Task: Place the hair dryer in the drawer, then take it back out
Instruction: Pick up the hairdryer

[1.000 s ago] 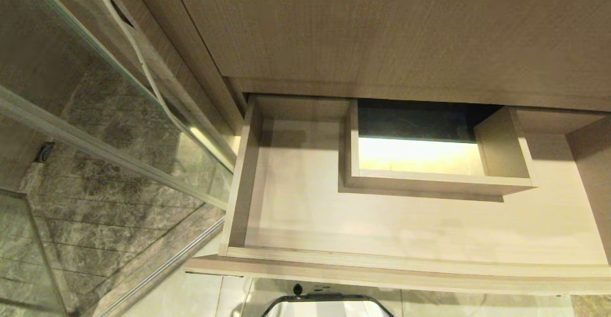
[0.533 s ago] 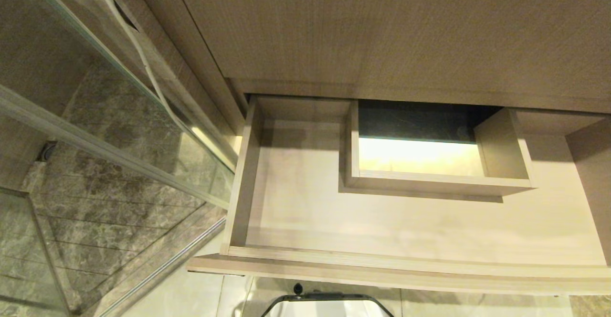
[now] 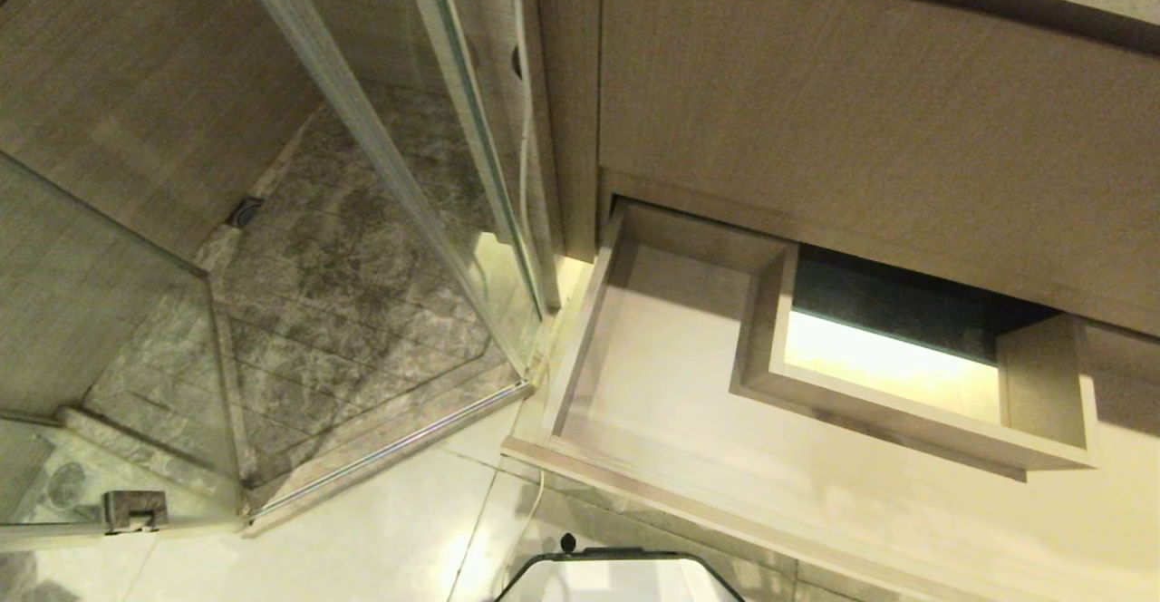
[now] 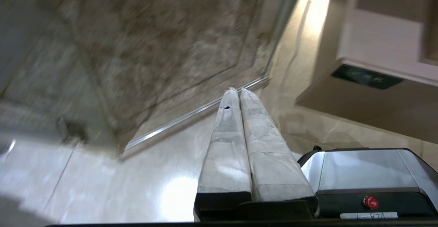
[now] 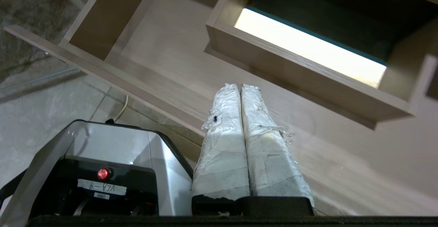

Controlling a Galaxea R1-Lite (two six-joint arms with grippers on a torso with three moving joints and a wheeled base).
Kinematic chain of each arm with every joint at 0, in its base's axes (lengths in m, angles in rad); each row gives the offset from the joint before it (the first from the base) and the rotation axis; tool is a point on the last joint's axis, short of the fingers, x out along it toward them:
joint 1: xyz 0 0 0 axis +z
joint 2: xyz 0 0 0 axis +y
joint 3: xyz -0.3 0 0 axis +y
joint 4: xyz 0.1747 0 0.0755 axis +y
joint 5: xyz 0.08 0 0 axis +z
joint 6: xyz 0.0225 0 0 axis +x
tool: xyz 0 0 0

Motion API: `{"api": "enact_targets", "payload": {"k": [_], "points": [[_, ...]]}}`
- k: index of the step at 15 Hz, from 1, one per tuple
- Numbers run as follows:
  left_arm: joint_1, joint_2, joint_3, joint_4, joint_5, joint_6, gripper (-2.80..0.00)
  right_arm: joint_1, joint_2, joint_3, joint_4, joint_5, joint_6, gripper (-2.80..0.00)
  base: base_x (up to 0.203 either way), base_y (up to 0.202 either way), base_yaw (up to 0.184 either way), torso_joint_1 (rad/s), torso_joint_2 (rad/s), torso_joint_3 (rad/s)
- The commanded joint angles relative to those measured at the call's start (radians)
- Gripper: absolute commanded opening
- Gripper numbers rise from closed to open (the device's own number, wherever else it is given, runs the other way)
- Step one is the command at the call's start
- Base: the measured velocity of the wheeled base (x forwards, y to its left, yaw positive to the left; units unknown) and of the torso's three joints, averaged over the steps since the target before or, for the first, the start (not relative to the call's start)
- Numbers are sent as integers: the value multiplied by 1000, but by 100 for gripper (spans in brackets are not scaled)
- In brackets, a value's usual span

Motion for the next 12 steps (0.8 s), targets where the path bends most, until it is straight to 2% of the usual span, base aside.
{"api": "enact_targets", "payload": {"k": [1,8,12], "points": [[0,0,2,0,0,0,-280,0,-39,-1,0,0,2,-280,2,-6,106,178,-71,-38],[0,0,2,0,0,0,-280,0,-39,-1,-3,-1,10,-280,0,0,0,23,-9,-5],[0,0,2,0,0,-1,-280,0,-39,-1,-3,-1,10,-280,2,2,-21,174,-312,-144]]}}
